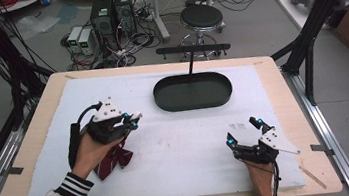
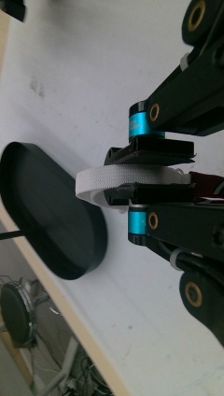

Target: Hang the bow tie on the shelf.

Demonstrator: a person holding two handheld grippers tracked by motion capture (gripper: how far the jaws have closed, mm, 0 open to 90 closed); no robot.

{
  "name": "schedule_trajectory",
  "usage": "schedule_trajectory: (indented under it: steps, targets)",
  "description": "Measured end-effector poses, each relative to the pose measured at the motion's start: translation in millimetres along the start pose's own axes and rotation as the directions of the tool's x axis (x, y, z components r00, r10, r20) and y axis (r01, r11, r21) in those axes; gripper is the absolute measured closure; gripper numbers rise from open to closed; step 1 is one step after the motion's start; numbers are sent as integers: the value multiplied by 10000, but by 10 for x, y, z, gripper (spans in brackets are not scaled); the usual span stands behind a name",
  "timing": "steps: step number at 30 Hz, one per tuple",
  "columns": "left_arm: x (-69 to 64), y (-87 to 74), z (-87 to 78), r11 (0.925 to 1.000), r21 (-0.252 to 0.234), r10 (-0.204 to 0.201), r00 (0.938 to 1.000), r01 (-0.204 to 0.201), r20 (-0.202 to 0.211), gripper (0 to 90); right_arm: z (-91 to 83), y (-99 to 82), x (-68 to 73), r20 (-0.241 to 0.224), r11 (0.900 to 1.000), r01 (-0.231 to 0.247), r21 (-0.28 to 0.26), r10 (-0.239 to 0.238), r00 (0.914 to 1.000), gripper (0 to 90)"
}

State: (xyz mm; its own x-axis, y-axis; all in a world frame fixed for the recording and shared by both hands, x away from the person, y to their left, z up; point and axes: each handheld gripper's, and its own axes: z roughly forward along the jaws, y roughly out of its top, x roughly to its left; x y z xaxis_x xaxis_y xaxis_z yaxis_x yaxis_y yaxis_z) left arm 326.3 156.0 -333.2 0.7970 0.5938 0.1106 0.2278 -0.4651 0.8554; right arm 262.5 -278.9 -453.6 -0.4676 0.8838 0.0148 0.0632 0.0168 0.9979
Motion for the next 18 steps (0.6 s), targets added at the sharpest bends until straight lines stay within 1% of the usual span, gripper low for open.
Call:
schedule_trajectory:
  steps: [2, 3, 4, 6, 7, 12, 14, 15, 18]
  targets:
    - [8, 96, -11, 9997, -160, 181, 9998, -183, -111, 805, -1, -2, 2, 19, 10000, 42, 30, -42, 10000, 28]
    - [10, 142, -9, 9994, -270, 211, 9997, -214, -107, 805, 0, -1, 1, 11, 10000, 44, 17, -44, 10000, 28]
    - [17, 186, -9, 9990, -281, 347, 9994, -348, -59, 805, 0, -1, 1, 4, 10000, 32, 20, -32, 10000, 28]
    - [15, 266, 7, 9980, -416, 472, 9988, -476, -106, 805, -1, -1, 1, -3, 10000, 8, 20, -8, 10000, 28]
    - [15, 309, 23, 9971, -557, 523, 9986, -527, -93, 805, 0, 0, -1, -2, 10000, 3, -3, -3, 10000, 28]
    - [22, 456, 110, 9946, -878, 549, 9985, -549, -19, 805, 0, -1, -2, -11, 10000, 17, 0, -17, 10000, 28]
    - [23, 555, 190, 9937, -995, 513, 9987, -511, -4, 805, -1, -1, 0, -18, 10000, 0, 10, 0, 10000, 28]
    - [23, 555, 190, 9937, -995, 513, 9987, -511, -4, 805, 0, -1, -1, -5, 10000, 11, -2, -11, 10000, 28]
    - [34, 657, 261, 9930, -1035, 564, 9984, -563, -23, 805, -1, -1, -2, -13, 10000, -2, 8, 2, 10000, 28]
